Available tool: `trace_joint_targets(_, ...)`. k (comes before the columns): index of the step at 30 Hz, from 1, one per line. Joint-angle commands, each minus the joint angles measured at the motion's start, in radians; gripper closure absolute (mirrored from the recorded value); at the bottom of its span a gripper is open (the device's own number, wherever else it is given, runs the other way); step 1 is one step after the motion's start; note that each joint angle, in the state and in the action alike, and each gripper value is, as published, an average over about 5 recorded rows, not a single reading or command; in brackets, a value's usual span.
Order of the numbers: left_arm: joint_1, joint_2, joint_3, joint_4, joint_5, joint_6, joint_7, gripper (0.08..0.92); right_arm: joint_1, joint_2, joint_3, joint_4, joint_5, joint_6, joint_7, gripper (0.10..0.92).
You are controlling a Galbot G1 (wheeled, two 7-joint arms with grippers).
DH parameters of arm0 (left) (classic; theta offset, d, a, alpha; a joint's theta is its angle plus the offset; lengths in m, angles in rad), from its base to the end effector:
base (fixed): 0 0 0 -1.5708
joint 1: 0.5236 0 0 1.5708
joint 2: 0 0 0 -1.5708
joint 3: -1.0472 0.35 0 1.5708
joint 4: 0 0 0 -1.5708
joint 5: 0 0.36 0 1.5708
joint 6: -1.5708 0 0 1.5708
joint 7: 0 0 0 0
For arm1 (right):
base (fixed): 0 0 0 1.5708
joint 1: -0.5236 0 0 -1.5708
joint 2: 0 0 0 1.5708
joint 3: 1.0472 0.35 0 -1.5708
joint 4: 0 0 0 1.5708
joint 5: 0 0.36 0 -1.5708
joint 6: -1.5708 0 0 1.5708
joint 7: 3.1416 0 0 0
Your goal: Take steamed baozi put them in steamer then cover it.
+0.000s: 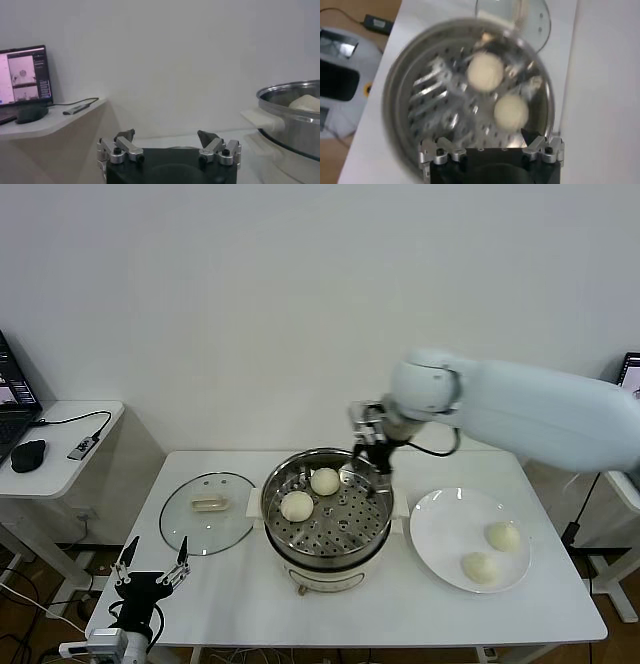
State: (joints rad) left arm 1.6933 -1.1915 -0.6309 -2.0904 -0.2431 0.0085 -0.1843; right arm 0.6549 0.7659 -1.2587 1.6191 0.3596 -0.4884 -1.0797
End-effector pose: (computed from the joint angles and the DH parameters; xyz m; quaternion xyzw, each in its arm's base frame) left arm 0.1597 0.0945 -0.3042 0.0391 -0.9950 -0.0718 0.0566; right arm 0.4897 0.0040 -0.0115 0.5486 -0.5379 0.5546 0.3195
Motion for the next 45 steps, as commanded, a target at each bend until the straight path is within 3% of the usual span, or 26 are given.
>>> trace_joint_targets(1, -0.001, -0.001, 0.009, 0.004, 0.008, 0.0, 0.001, 0.177, -0.079, -0.358, 0.046, 0.097, -0.205, 0.157, -0.093, 0.203)
trace_joint_targets(10, 0.004, -0.009, 0.013, 0.003, 0.02, 0.0, 0.001, 0.177, -0.473, -0.465, 0.309, 0.068, -0.396, 0.214, -0.058, 0.203)
trace_joint_targets(20, 0.018, -0.015, 0.005, 0.002, 0.025, 0.0, 0.002, 0.177, -0.825, -0.434, 0.566, 0.01, -0.507, 0.239, -0.027, 0.203)
trace_joint_targets(45, 0.019, -0.026, 0.005, 0.01, 0.032, -0.001, 0.003, 0.177, -0.933, -0.294, 0.606, -0.112, -0.556, 0.216, 0.018, 0.229)
